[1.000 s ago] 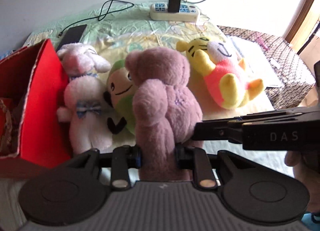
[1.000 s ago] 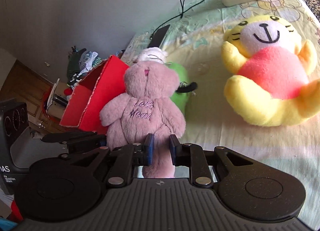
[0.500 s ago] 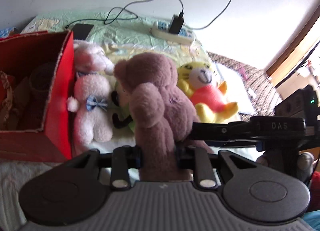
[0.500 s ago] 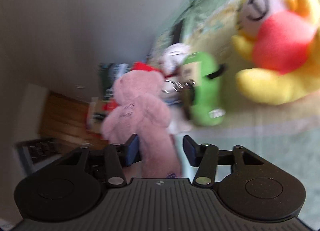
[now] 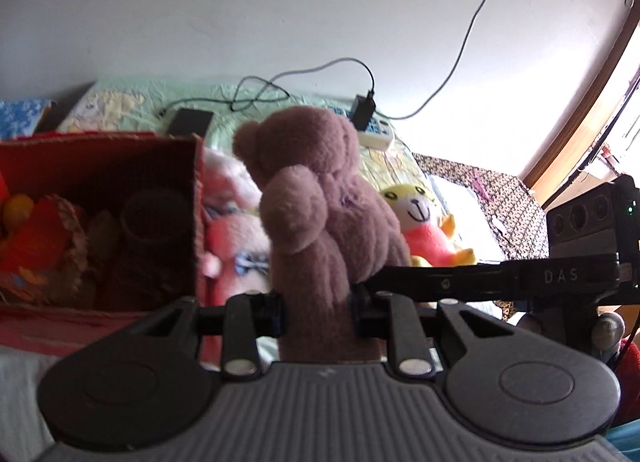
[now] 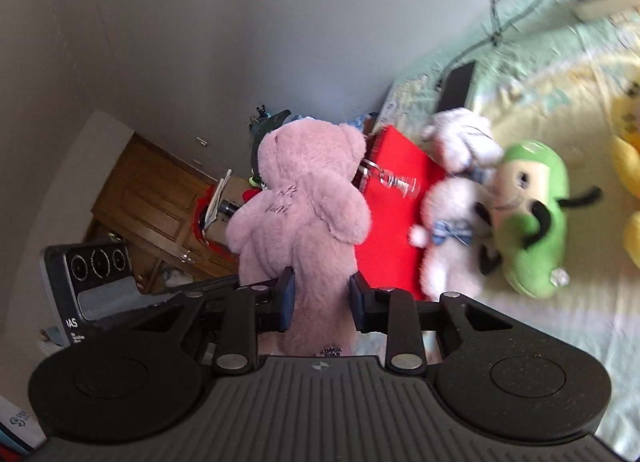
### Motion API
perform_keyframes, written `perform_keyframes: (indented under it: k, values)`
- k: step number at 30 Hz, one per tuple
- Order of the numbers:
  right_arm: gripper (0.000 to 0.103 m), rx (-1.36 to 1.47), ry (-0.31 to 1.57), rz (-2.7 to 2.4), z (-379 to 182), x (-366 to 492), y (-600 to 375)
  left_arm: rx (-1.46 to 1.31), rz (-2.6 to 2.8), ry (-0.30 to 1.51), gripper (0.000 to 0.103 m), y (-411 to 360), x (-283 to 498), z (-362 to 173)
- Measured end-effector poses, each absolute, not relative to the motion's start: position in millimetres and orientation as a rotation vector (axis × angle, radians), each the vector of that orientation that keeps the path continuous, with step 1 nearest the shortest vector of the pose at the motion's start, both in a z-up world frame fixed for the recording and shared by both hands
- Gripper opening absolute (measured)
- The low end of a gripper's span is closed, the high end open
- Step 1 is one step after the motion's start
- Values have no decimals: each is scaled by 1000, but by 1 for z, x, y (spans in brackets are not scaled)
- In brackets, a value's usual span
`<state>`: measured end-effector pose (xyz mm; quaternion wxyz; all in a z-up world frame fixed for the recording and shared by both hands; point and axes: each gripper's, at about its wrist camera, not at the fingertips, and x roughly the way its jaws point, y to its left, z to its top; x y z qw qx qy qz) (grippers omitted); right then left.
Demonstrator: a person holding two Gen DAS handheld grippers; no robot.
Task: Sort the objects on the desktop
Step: 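Carry the pink teddy bear over the red box and lower it inside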
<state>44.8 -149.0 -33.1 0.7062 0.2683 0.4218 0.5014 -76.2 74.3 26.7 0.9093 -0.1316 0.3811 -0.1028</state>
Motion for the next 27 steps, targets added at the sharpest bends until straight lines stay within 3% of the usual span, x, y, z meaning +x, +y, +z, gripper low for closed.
perform_keyframes:
  k: [11,27]
  values:
    - [31,527,885,1090,-16,27,-43,-245,-214,759,22,184,-84,40]
    - [30,409,978,1010,-43,35,98,-234,-90,890,22,310,-51,-8]
